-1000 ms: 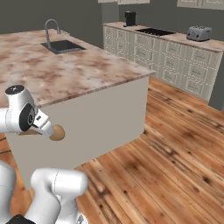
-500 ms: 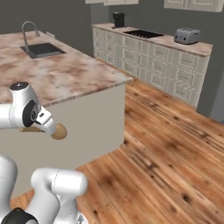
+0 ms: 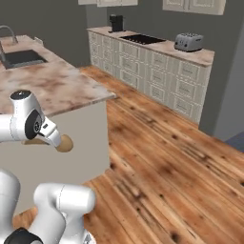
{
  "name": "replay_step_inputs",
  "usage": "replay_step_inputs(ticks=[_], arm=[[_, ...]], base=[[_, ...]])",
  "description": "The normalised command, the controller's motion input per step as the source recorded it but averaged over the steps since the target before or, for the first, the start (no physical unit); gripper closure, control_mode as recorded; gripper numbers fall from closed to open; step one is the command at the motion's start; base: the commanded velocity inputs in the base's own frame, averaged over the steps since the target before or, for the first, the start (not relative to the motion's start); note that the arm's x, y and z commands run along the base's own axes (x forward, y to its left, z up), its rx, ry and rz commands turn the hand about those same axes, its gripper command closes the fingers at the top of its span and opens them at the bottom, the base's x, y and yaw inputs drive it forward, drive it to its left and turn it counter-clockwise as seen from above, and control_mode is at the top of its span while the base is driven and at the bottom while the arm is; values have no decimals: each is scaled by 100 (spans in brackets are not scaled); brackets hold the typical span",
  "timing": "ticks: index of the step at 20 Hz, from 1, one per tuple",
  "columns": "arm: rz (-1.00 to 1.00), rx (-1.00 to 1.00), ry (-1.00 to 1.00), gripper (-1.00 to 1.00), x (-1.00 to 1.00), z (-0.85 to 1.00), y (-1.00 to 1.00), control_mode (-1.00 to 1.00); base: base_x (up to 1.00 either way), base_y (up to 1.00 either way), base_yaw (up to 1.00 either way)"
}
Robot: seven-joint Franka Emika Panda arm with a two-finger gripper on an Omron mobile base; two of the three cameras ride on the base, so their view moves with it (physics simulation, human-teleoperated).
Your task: Organize the utensils by type. Pick up the wooden spoons from the counter and place them in the open cabinet. Then pick up the metallic utensils from the counter and place them in the open drawer.
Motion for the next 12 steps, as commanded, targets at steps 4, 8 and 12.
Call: replay_step_inputs(ticks=[4,8,12], arm=[[0,0,0,100,0,0,0,100],[0,0,0,100,0,0,0,100],[0,0,0,100,0,0,0,100]], base=[[73,-62,0],[74,-62,0],[82,-61,0]])
